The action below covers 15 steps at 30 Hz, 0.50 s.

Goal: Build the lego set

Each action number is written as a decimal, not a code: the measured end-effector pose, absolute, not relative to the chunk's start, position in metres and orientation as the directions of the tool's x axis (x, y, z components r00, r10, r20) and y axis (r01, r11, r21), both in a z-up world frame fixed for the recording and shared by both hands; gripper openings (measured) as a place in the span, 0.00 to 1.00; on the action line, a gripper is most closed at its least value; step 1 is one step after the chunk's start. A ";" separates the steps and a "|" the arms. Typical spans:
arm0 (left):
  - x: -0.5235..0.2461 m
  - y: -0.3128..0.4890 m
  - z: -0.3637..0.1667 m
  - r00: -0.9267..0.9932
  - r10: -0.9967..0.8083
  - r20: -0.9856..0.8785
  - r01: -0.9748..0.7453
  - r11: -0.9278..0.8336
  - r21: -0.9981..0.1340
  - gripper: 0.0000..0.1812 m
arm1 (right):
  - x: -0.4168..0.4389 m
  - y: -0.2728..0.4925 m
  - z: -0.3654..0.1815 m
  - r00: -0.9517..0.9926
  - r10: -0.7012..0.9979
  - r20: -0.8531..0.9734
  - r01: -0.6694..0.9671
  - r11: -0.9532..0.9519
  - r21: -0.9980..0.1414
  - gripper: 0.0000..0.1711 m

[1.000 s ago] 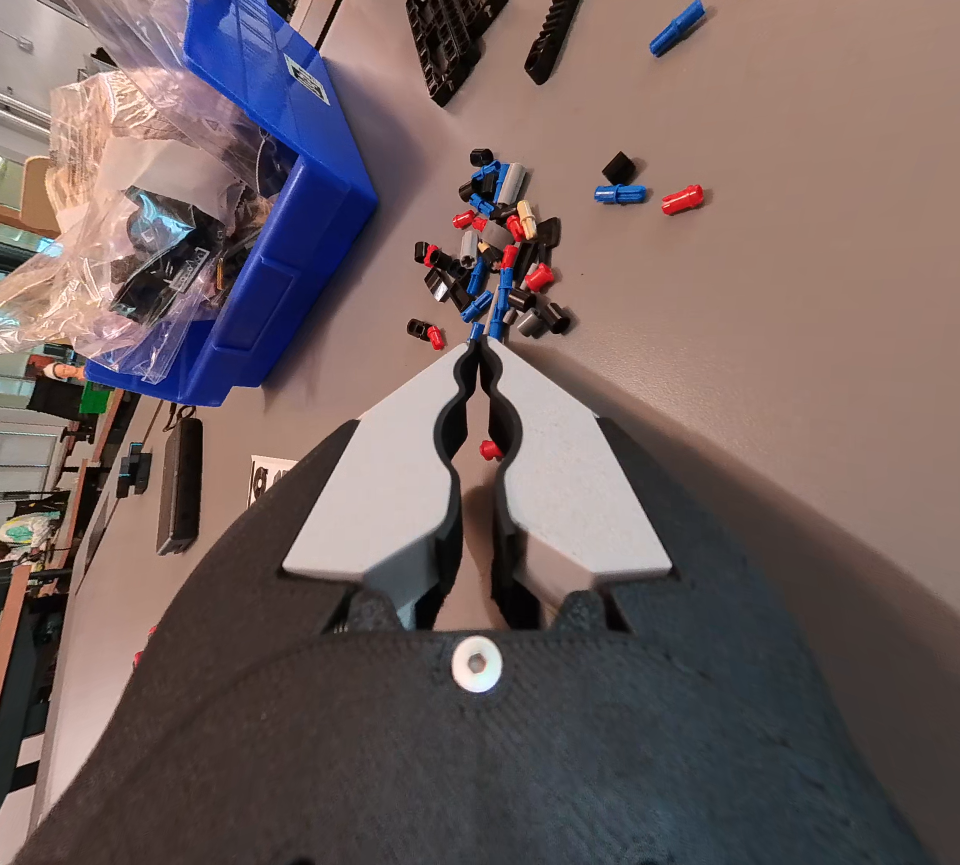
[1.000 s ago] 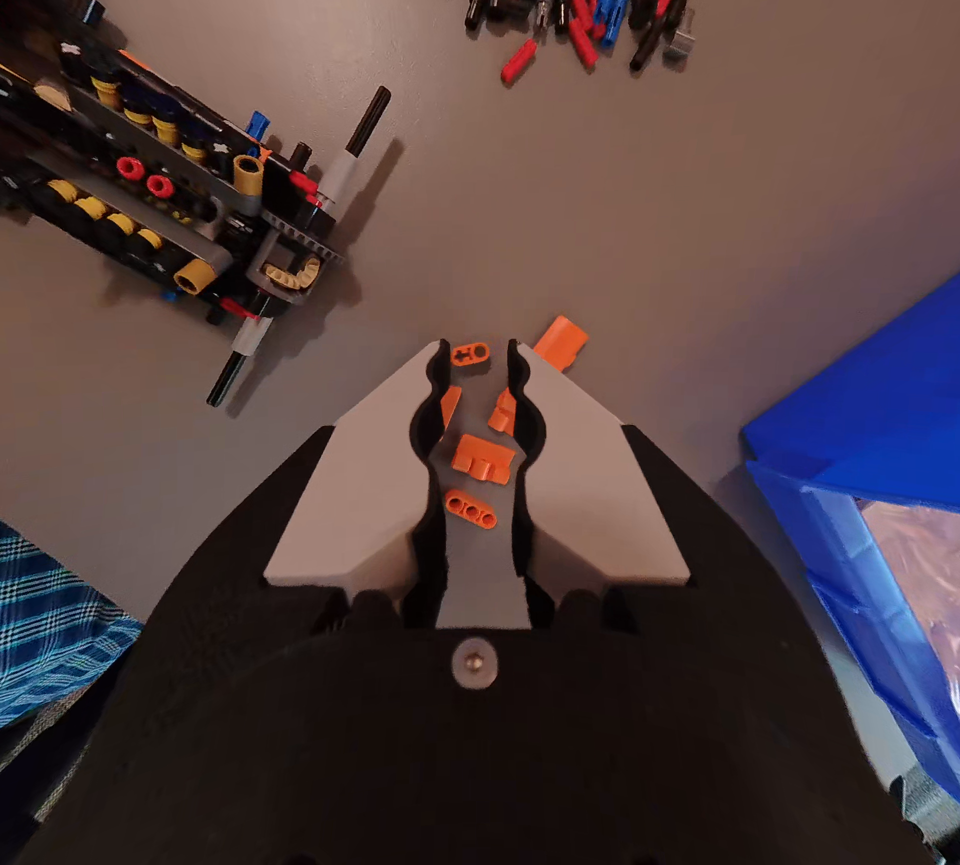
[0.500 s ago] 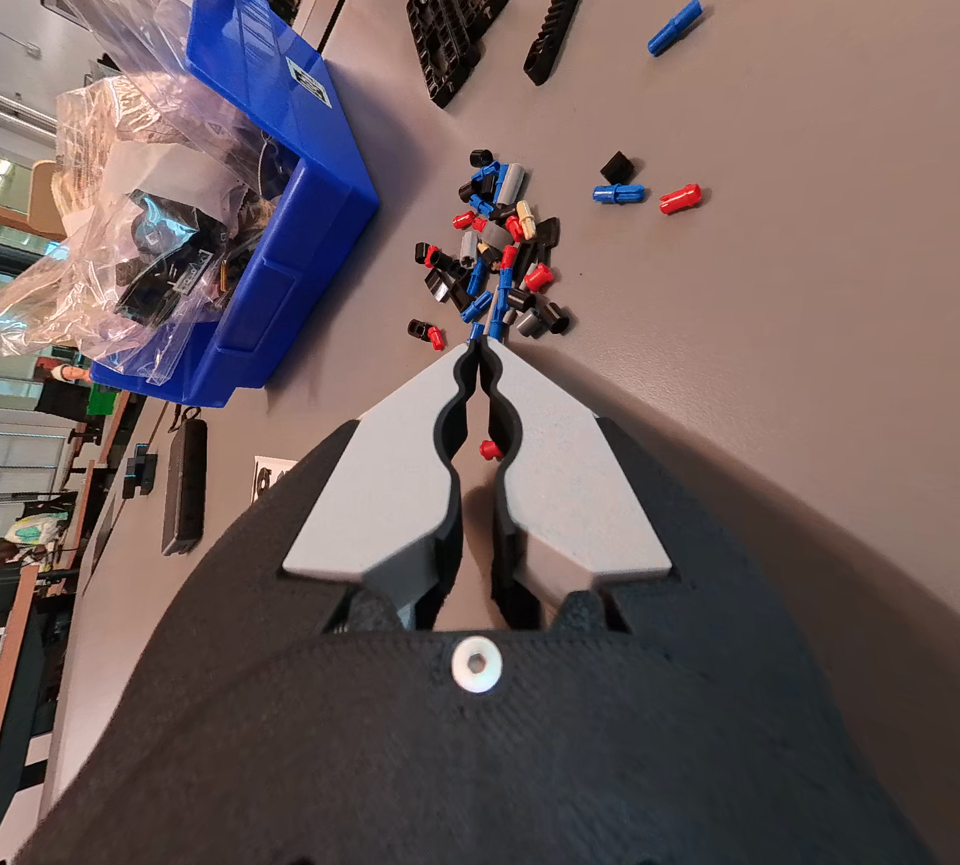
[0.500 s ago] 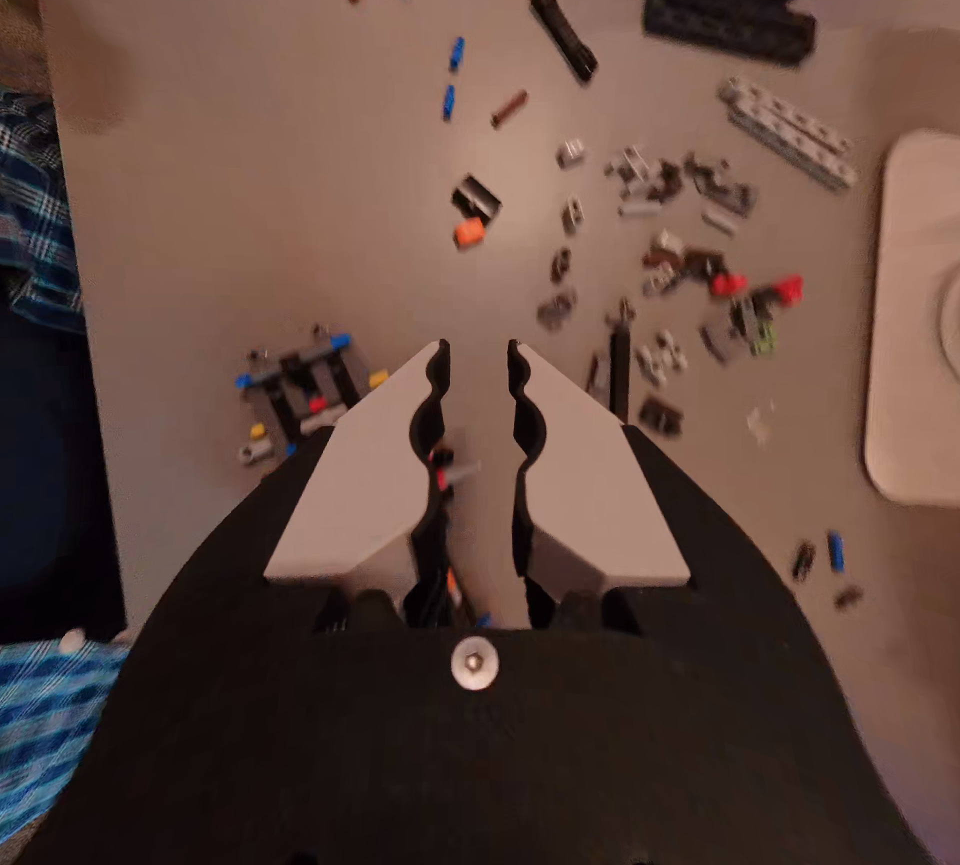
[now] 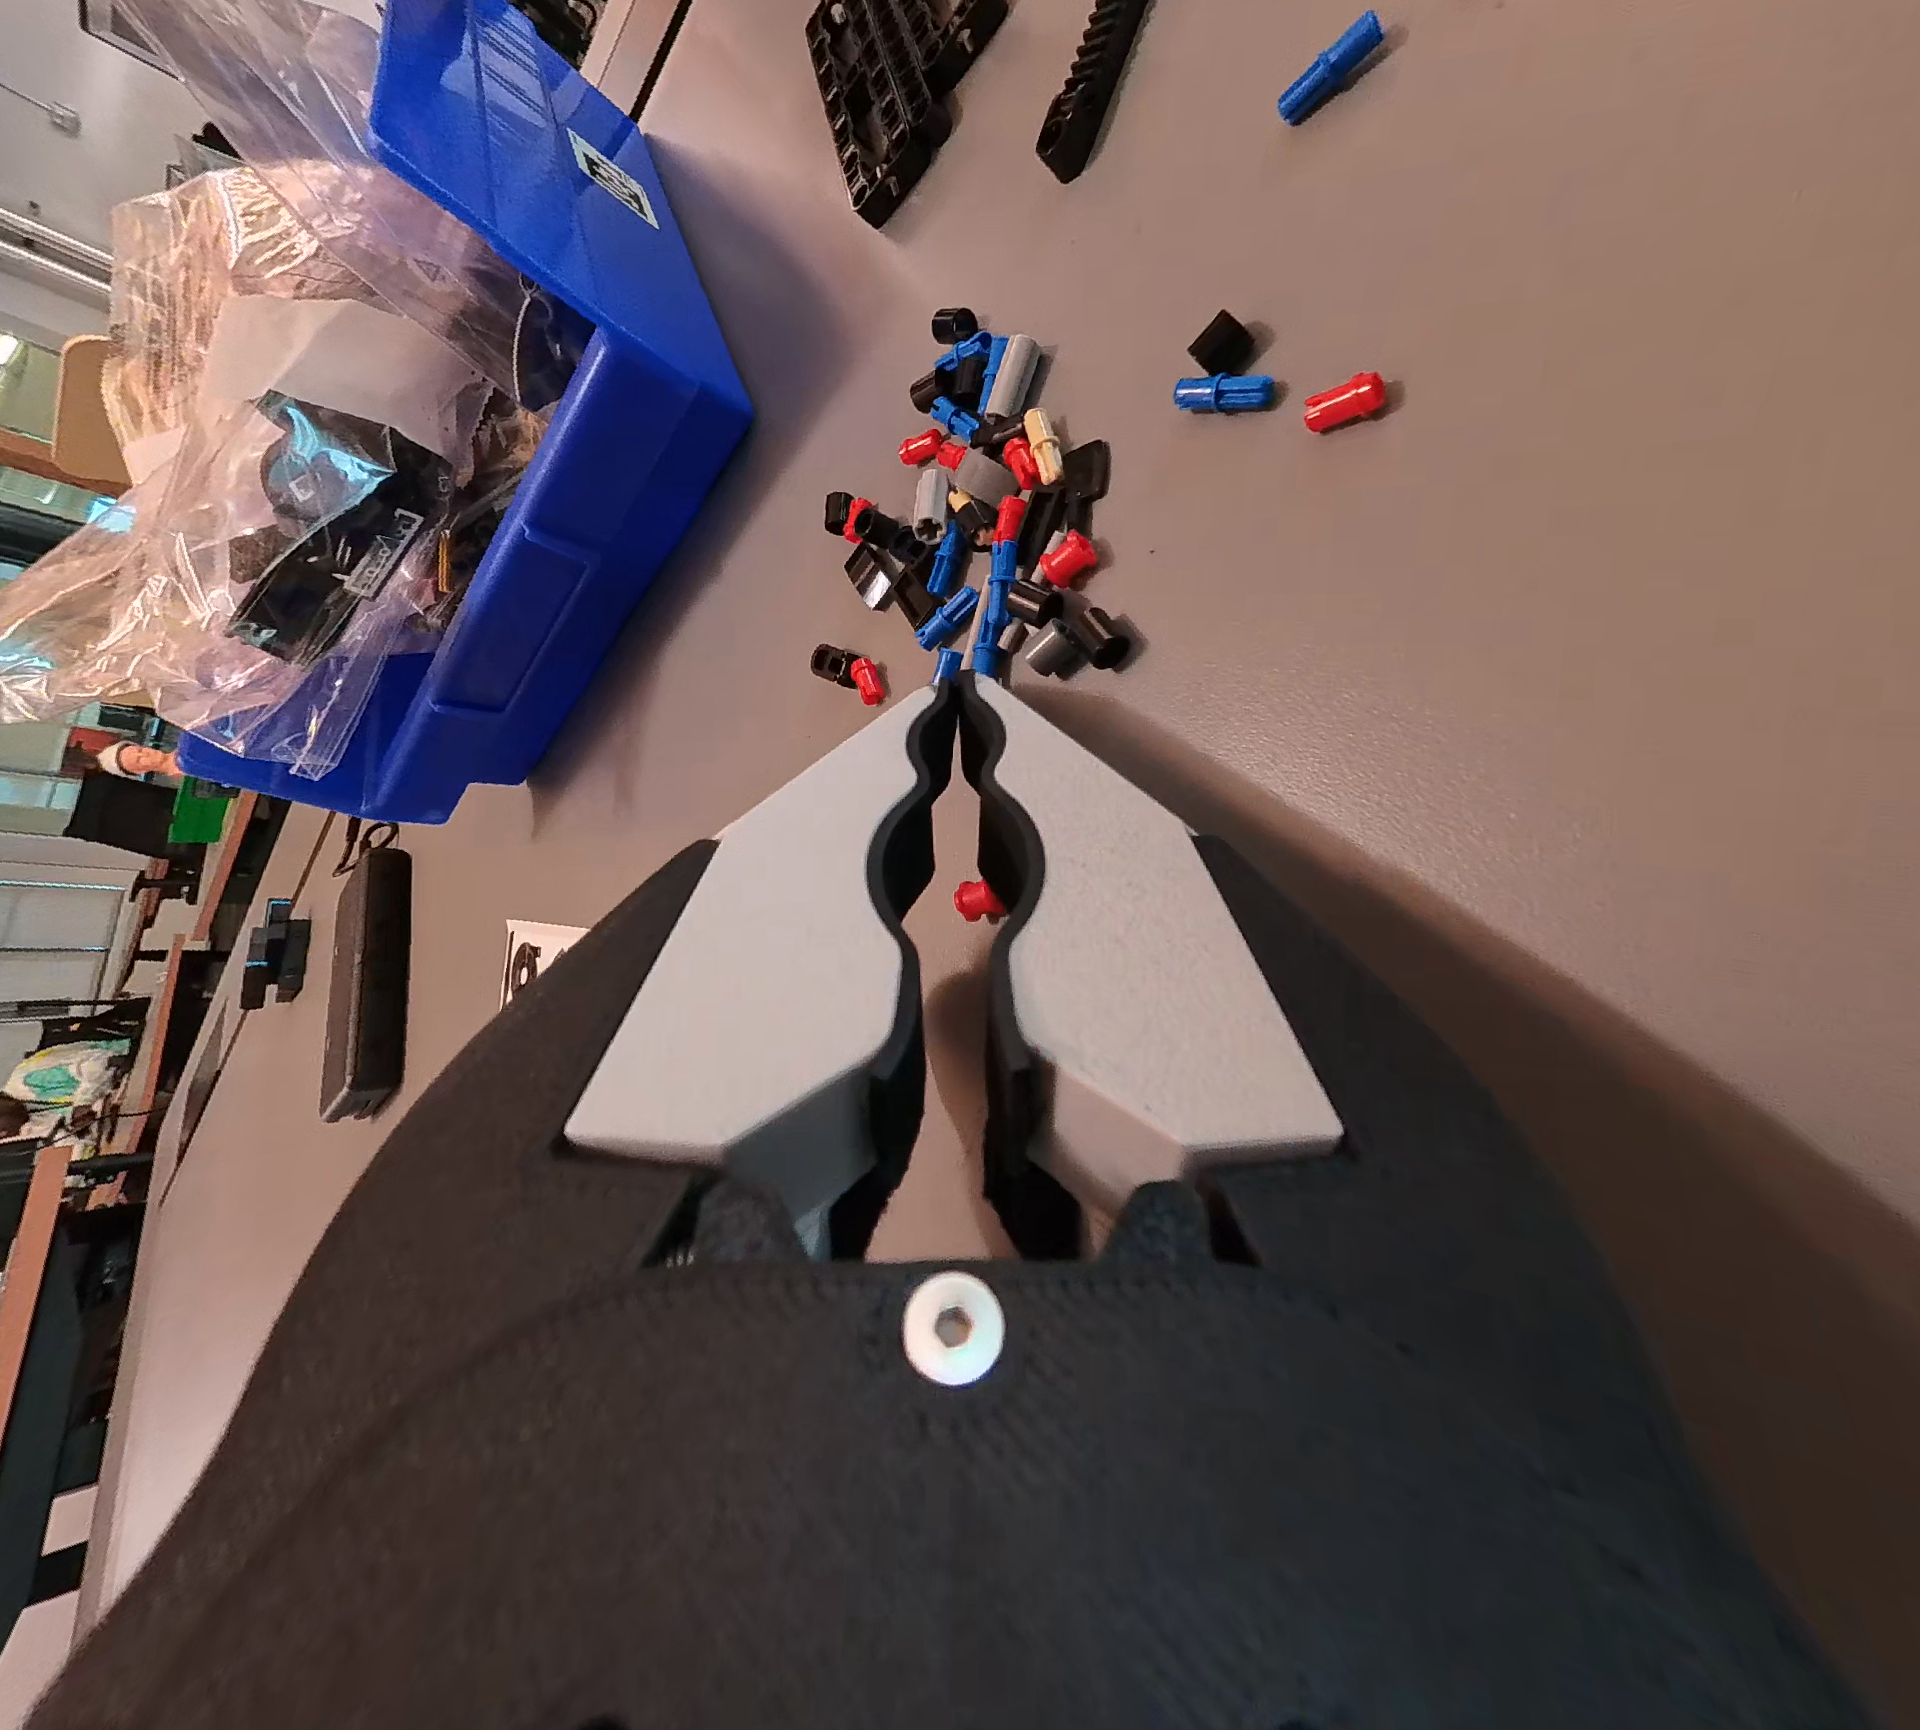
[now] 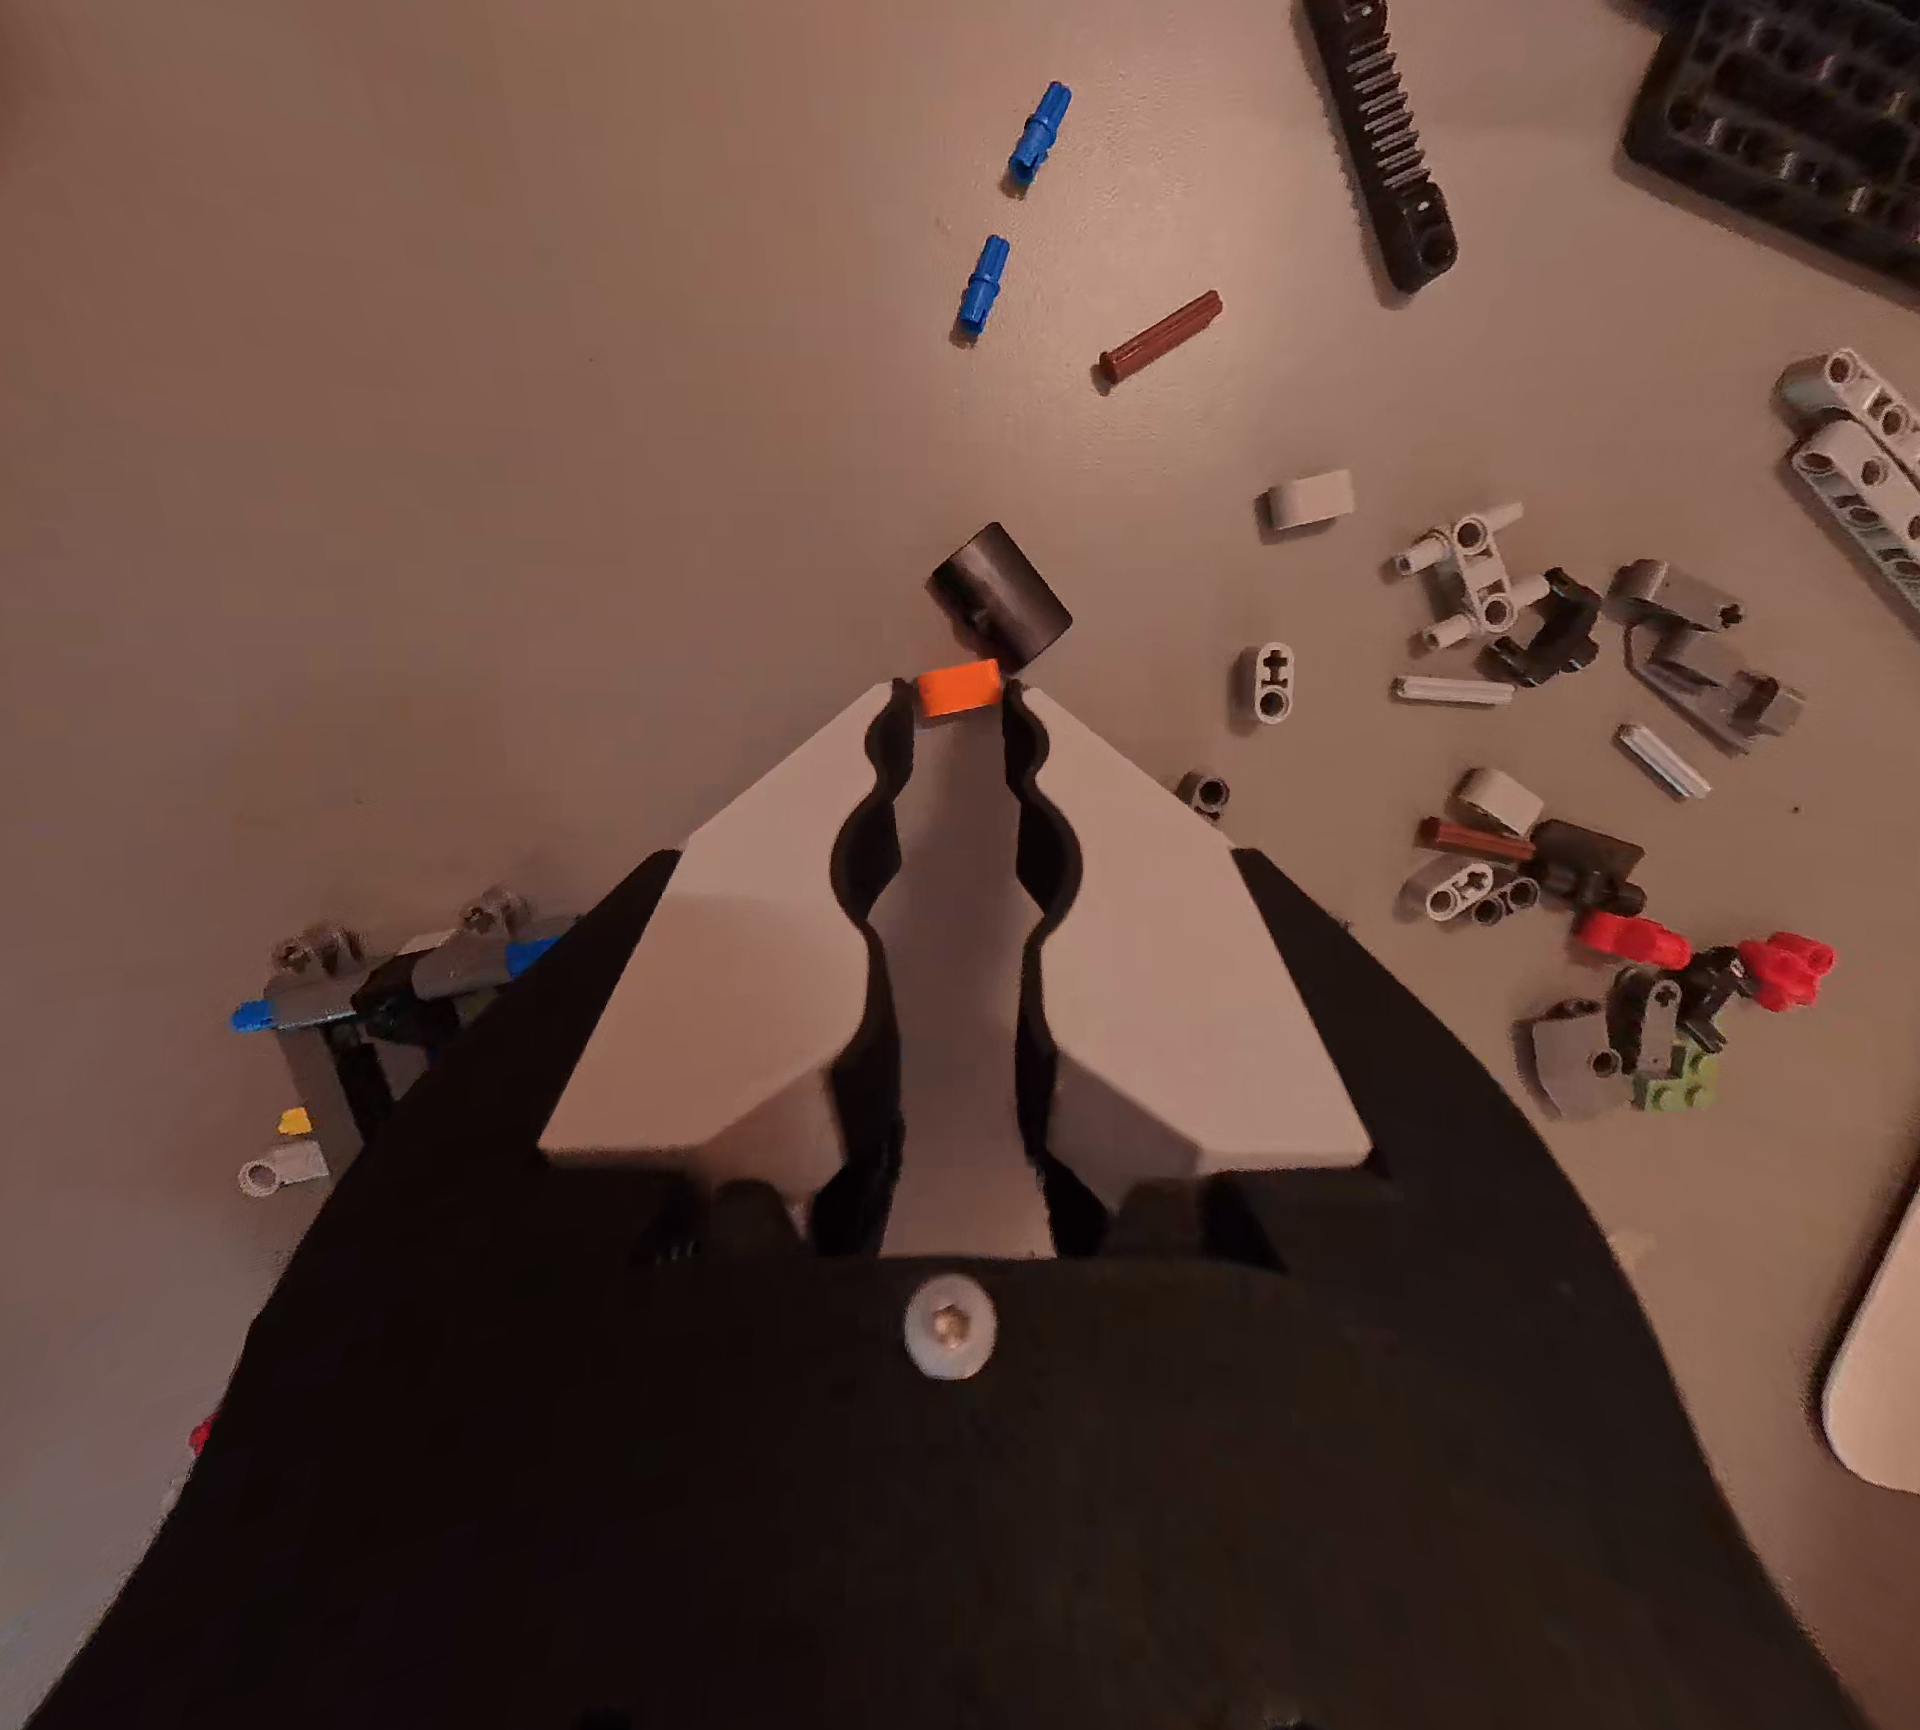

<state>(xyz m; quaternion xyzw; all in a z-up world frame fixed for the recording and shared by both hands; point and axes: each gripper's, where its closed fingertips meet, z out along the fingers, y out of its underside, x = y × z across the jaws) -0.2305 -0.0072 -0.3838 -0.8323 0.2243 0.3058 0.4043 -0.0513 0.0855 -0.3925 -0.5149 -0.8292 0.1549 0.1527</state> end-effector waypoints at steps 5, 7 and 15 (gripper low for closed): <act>-0.230 -0.007 -0.384 0.711 -0.126 -0.692 -0.622 -0.573 -0.534 0.00 | -0.053 0.085 -0.393 -0.428 0.899 0.093 0.801 0.425 -0.423 0.07; -0.228 -0.008 -0.384 0.711 -0.126 -0.692 -0.622 -0.572 -0.534 0.00 | -0.054 0.083 -0.392 -0.427 0.900 0.083 0.800 0.419 -0.430 0.10; -0.223 -0.009 -0.385 0.707 -0.126 -0.696 -0.625 -0.572 -0.531 0.00 | -0.054 0.081 -0.389 -0.435 0.898 0.068 0.795 0.419 -0.438 0.07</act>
